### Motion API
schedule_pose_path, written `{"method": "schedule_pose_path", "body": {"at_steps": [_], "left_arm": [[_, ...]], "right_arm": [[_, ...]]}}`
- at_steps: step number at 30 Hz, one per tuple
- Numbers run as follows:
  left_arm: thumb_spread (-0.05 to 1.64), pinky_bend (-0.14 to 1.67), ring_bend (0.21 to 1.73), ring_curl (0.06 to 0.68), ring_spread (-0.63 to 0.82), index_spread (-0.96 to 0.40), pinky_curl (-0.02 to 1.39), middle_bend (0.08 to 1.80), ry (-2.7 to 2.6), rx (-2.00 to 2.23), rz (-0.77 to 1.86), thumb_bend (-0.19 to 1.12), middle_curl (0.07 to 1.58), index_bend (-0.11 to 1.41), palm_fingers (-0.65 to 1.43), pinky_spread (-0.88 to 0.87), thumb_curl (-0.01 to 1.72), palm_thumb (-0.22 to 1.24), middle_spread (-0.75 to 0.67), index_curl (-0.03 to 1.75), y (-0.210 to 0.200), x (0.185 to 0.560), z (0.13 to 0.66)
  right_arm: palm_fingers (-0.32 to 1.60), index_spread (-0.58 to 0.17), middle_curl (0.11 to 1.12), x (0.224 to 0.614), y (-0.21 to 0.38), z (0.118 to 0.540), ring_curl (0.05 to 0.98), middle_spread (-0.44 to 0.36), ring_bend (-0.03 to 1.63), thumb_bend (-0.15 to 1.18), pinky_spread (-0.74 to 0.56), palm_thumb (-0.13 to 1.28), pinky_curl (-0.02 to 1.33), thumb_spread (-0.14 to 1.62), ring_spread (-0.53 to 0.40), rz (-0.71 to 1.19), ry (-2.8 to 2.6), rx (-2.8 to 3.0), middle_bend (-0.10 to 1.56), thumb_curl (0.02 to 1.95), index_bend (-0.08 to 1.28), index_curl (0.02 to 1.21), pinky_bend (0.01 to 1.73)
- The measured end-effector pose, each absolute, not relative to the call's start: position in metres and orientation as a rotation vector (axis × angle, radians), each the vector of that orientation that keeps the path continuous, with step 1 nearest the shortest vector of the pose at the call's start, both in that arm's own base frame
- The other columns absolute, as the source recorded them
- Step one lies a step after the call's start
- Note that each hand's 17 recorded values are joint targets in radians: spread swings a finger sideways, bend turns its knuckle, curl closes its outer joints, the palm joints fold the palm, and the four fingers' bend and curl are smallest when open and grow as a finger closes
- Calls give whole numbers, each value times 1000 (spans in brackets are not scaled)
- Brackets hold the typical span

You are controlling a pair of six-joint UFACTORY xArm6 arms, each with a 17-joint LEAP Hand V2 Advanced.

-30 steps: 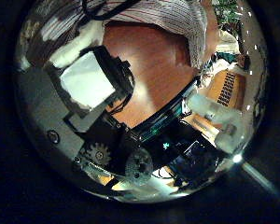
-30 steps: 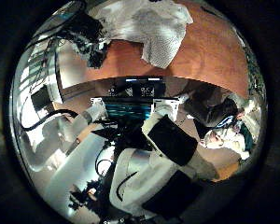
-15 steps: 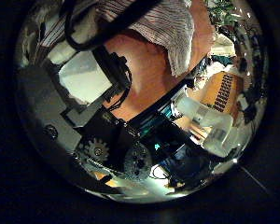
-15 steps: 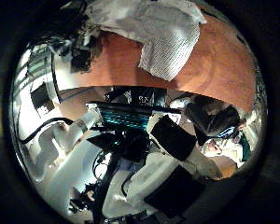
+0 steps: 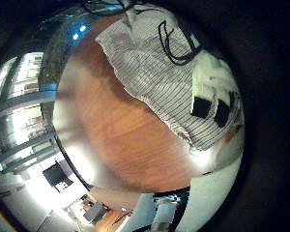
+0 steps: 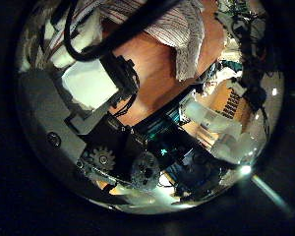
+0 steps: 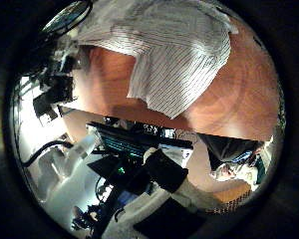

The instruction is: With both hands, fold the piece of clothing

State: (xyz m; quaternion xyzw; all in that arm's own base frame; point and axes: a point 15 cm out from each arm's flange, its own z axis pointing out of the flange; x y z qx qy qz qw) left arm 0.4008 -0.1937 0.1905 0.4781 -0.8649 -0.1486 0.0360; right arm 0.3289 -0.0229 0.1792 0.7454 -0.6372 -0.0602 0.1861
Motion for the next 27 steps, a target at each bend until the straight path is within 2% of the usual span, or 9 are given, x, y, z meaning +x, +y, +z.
{"method": "schedule_pose_path", "body": {"at_steps": [3, 7, 11, 14, 15, 17, 20, 23, 27], "left_arm": [[1047, 1173, 1343, 525, -450, -726, 680, 867, -2651, 1464, -465, -20, 1095, 340, 1073, -601, 517, 727, -622, 1310, -190, 401, 191], [1043, 1170, 1339, 523, -452, -733, 678, 868, -2650, 1465, -462, -20, 1093, 319, 1078, -602, 521, 723, -631, 1334, -188, 404, 196], [1038, 1166, 1334, 521, -454, -739, 675, 866, -2652, 1458, -464, -22, 1091, 310, 1084, -607, 524, 713, -637, 1355, -187, 406, 199], [1037, 1163, 1332, 520, -454, -741, 674, 863, -2647, 1452, -469, -20, 1090, 307, 1088, -609, 526, 711, -640, 1367, -184, 406, 202], [1035, 1160, 1332, 521, -455, -742, 672, 863, -2644, 1448, -473, -23, 1090, 302, 1086, -608, 526, 705, -641, 1371, -182, 405, 202], [1031, 1161, 1331, 520, -454, -742, 671, 860, -2634, 1449, -478, -22, 1089, 299, 1093, -606, 527, 700, -643, 1377, -180, 404, 204], [1026, 1164, 1330, 519, -453, -744, 669, 857, -2621, 1447, -470, -20, 1088, 289, 1095, -603, 530, 701, -647, 1387, -181, 402, 209], [1022, 1166, 1330, 519, -453, -744, 667, 855, -2624, 1443, -470, -20, 1088, 281, 1096, -600, 533, 701, -649, 1396, -182, 403, 213], [1020, 1163, 1327, 518, -456, -744, 665, 857, -2619, 1433, -475, -21, 1089, 270, 1089, -602, 535, 701, -653, 1406, -179, 402, 220]], "right_arm": [[124, -259, 376, 317, -16, 153, 241, 2, 527, -28, 310, 442, 237, 1065, 104, -160, -1763, 2089, 261, 306, 159, 273, 526], [169, -247, 379, 317, -13, 148, 246, -13, 541, -26, 305, 445, 235, 1043, 69, -131, -1750, 2077, 273, 304, 159, 277, 507], [325, -237, 397, 315, -11, 143, 266, -61, 625, -7, 231, 500, 228, 1035, -26, -132, -1745, 2062, 327, 318, 155, 278, 499], [619, -258, 416, 316, -9, 143, 312, -131, 809, -4, -40, 577, 274, 1039, -159, -124, -1753, 2053, 344, 341, 91, 243, 759], [644, -266, 426, 316, -9, 143, 330, -150, 852, -7, -118, 593, 294, 1041, -193, -121, -1755, 2051, 353, 345, 97, 237, 829], [753, -296, 458, 318, -10, 144, 386, -190, 970, -11, -224, 617, 352, 1044, -240, -95, -1762, 2043, 389, 354, 125, 231, 974], [863, -353, 533, 326, -16, 146, 457, -250, 1083, -8, -303, 665, 427, 1044, -284, -32, -1777, 2032, 497, 370, 173, 249, 1102], [1113, -414, 624, 328, -21, 149, 484, -294, 1096, -4, -322, 736, 463, 1032, -298, -1, -1762, 2027, 661, 395, 337, 311, 1143], [1177, -453, 737, 334, -19, 155, 550, -303, 1157, -10, -306, 783, 527, 1019, -291, 28, -1772, 2047, 839, 424, 627, 459, 1176]]}}
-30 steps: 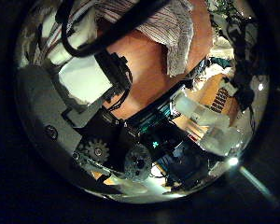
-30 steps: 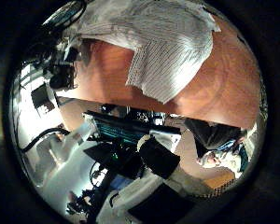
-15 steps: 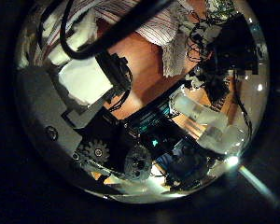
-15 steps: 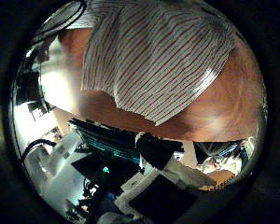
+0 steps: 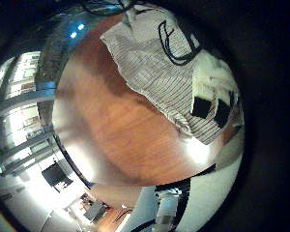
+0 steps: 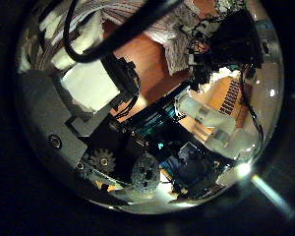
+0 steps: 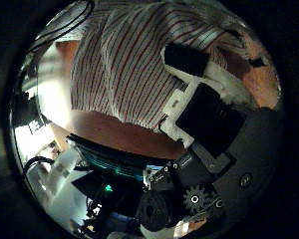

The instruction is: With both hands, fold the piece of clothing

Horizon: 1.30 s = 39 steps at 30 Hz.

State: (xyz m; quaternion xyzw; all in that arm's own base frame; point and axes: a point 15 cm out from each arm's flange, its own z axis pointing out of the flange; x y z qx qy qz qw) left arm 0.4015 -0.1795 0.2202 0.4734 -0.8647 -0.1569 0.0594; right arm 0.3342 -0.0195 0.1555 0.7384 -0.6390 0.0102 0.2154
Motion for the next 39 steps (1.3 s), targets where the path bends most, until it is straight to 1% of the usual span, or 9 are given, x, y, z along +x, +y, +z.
{"method": "schedule_pose_path", "body": {"at_steps": [3, 5, 11, 22, 29, 32, 34, 35, 39], "left_arm": [[1018, 1162, 1327, 517, -457, -744, 664, 848, -2619, 1436, -475, -22, 1087, 264, 1089, -604, 535, 698, -653, 1413, -175, 400, 229], [1021, 1158, 1323, 516, -457, -744, 662, 849, -2622, 1437, -472, -22, 1086, 260, 1091, -603, 533, 694, -653, 1417, -174, 399, 233], [1028, 1155, 1309, 513, -461, -742, 660, 845, -2611, 1418, -485, -21, 1085, 254, 1092, -602, 533, 680, -654, 1428, -166, 386, 245], [1056, 1146, 1302, 512, -469, -735, 652, 844, -2519, 1357, -622, -20, 1085, 226, 1095, -614, 524, 660, -654, 1444, -145, 331, 279], [1069, 1141, 1297, 514, -465, -722, 653, 834, -2534, 1377, -588, -20, 1086, 211, 1077, -611, 519, 652, -657, 1459, -147, 333, 309], [1079, 1067, 1238, 510, -479, -709, 647, 832, -2535, 1373, -558, -56, 1083, 191, 883, -619, 492, 549, -655, 1447, -152, 330, 312], [1090, 965, 1139, 497, -479, -697, 637, 825, -2516, 1351, -565, -74, 1080, 206, 621, -608, 454, 441, -645, 1427, -155, 322, 303], [1096, 919, 1119, 501, -476, -690, 638, 834, -2504, 1339, -563, -61, 1079, 218, 561, -594, 442, 411, -638, 1418, -157, 316, 297], [1114, 768, 1060, 447, -468, -666, 577, 851, -2480, 1314, -453, -29, 1066, 259, 544, -578, 414, 377, -622, 1382, -177, 302, 269]], "right_arm": [[1232, -432, 797, 342, -19, 166, 586, -278, 1199, 21, -284, 878, 564, 1013, -279, 73, -1798, 2081, 973, 465, 835, 569, 1219], [1214, -407, 825, 344, -19, 173, 609, -261, 1233, 31, -268, 925, 591, 1021, -267, 87, -1810, 2087, 1039, 491, 924, 624, 1251], [1123, -344, 865, 334, -31, 201, 669, -208, 1312, 22, -227, 980, 665, 1034, -249, 75, -1828, 2074, 1160, 557, 1057, 730, 1317], [1076, -291, 869, 311, -33, 282, 724, -167, 1351, -12, -199, 970, 756, 1073, -234, 110, -1901, 2138, 1239, 628, 1096, 811, 1325], [1071, -279, 860, 315, -30, 339, 740, -154, 1348, -11, -194, 971, 797, 1071, -230, 136, -1916, 2180, 1258, 663, 1091, 834, 1304], [1071, -276, 855, 318, -30, 336, 746, -151, 1349, -11, -194, 970, 813, 1070, -230, 124, -1910, 2175, 1262, 676, 1087, 841, 1295], [1071, -275, 852, 317, -30, 334, 750, -149, 1348, -12, -194, 968, 824, 1070, -230, 117, -1908, 2172, 1264, 683, 1085, 846, 1289], [1071, -274, 851, 318, -30, 333, 752, -148, 1348, -12, -194, 968, 829, 1070, -230, 116, -1907, 2171, 1265, 686, 1083, 848, 1286], [1071, -273, 845, 318, -30, 330, 759, -146, 1344, -12, -195, 966, 848, 1070, -230, 104, -1902, 2167, 1269, 697, 1079, 856, 1274]]}}
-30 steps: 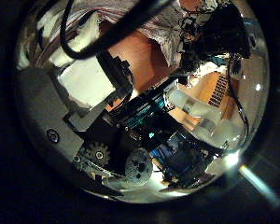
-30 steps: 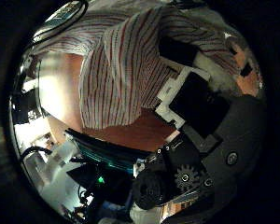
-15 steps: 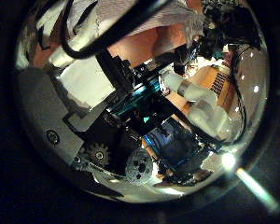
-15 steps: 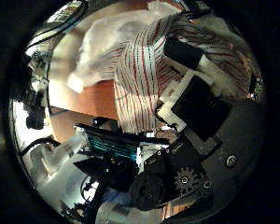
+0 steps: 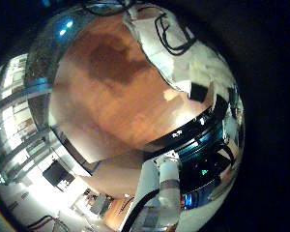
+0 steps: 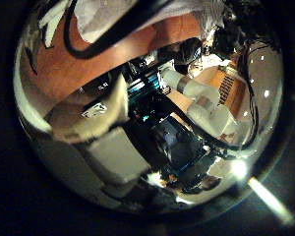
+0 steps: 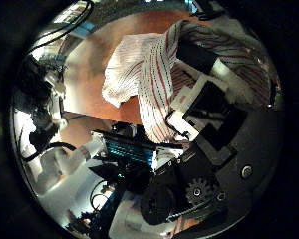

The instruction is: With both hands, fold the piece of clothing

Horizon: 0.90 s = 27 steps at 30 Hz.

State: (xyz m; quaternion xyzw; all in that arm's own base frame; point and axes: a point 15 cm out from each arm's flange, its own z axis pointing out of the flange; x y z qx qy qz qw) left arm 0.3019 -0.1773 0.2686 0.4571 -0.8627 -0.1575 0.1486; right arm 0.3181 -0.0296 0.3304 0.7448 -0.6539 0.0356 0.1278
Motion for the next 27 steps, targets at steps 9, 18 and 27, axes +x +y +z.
{"method": "schedule_pose_path", "body": {"at_steps": [9, 18, 27], "left_arm": [[1129, 723, 962, 434, -393, -590, 595, 756, -2511, 1346, -297, -21, 1026, 191, 361, -495, 382, 378, -551, 1261, -213, 277, 226], [1128, 805, 967, 417, -166, -352, 633, 336, -2541, 1365, -309, -24, 826, 134, 83, -307, 367, 379, -264, 970, -218, 273, 200], [1116, 712, 917, 373, -64, -189, 590, 268, -2597, 1456, -193, -19, 681, 150, 105, -142, 369, 404, -64, 746, -211, 304, 175]], "right_arm": [[1075, -271, 835, 320, -33, 328, 771, -142, 1334, -12, -199, 962, 886, 1071, -232, 94, -1904, 2156, 1272, 716, 1074, 868, 1248], [1078, -273, 827, 325, -34, 332, 780, -141, 1326, -12, -204, 959, 918, 1072, -233, 89, -1914, 2146, 1275, 728, 1070, 880, 1226], [1080, -275, 822, 323, -35, 327, 788, -140, 1319, -12, -208, 958, 945, 1073, -235, 76, -1908, 2139, 1277, 736, 1063, 890, 1209]]}}
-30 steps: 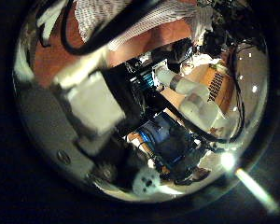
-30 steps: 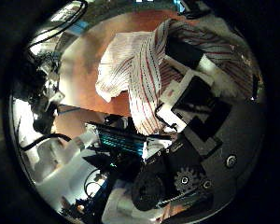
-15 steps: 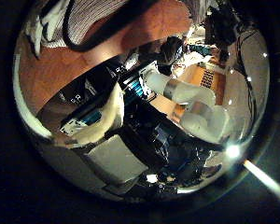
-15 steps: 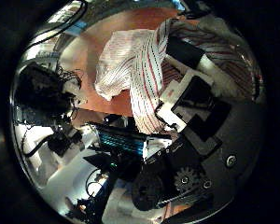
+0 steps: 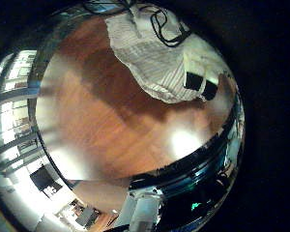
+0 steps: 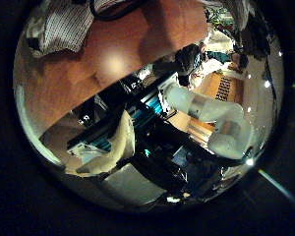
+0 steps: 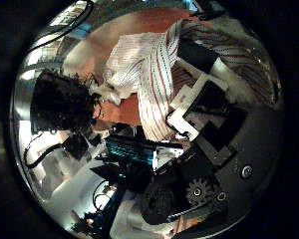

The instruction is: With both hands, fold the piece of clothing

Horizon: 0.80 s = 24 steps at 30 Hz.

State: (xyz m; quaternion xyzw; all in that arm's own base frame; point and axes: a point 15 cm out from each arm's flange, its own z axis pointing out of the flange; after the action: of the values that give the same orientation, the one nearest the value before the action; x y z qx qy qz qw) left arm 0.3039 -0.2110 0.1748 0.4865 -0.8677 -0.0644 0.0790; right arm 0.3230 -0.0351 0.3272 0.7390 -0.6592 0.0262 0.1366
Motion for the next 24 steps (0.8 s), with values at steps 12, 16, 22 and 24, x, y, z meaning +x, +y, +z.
{"method": "schedule_pose_path", "body": {"at_steps": [12, 16, 22, 24], "left_arm": [[1058, 610, 855, 334, 29, -121, 537, 173, -2613, 1537, -89, -26, 511, 187, 25, 13, 373, 416, 61, 572, -197, 316, 195], [1043, 561, 837, 317, 72, -98, 504, 176, -2598, 1566, -92, -27, 468, 180, 32, 71, 372, 413, 103, 534, -192, 324, 184], [1034, 540, 817, 303, 115, -54, 478, 178, -2585, 1570, -113, -27, 421, 175, 39, 119, 363, 411, 139, 482, -191, 334, 167], [1033, 536, 810, 299, 122, -48, 471, 179, -2584, 1574, -107, -26, 409, 176, 47, 126, 360, 414, 142, 469, -192, 338, 164]], "right_arm": [[1081, -278, 817, 327, -38, 323, 797, -140, 1313, -12, -214, 956, 973, 1073, -236, 58, -1911, 2123, 1279, 742, 1050, 900, 1191], [1082, -280, 816, 328, -38, 320, 799, -140, 1311, -12, -216, 956, 981, 1073, -237, 50, -1906, 2119, 1279, 744, 1047, 904, 1185], [1083, -282, 814, 329, -38, 315, 802, -140, 1308, -13, -219, 950, 991, 1074, -237, 33, -1898, 2111, 1279, 740, 1043, 909, 1178], [1083, -282, 814, 330, -38, 315, 803, -140, 1307, -13, -219, 950, 994, 1074, -237, 33, -1896, 2112, 1279, 739, 1041, 910, 1176]]}}
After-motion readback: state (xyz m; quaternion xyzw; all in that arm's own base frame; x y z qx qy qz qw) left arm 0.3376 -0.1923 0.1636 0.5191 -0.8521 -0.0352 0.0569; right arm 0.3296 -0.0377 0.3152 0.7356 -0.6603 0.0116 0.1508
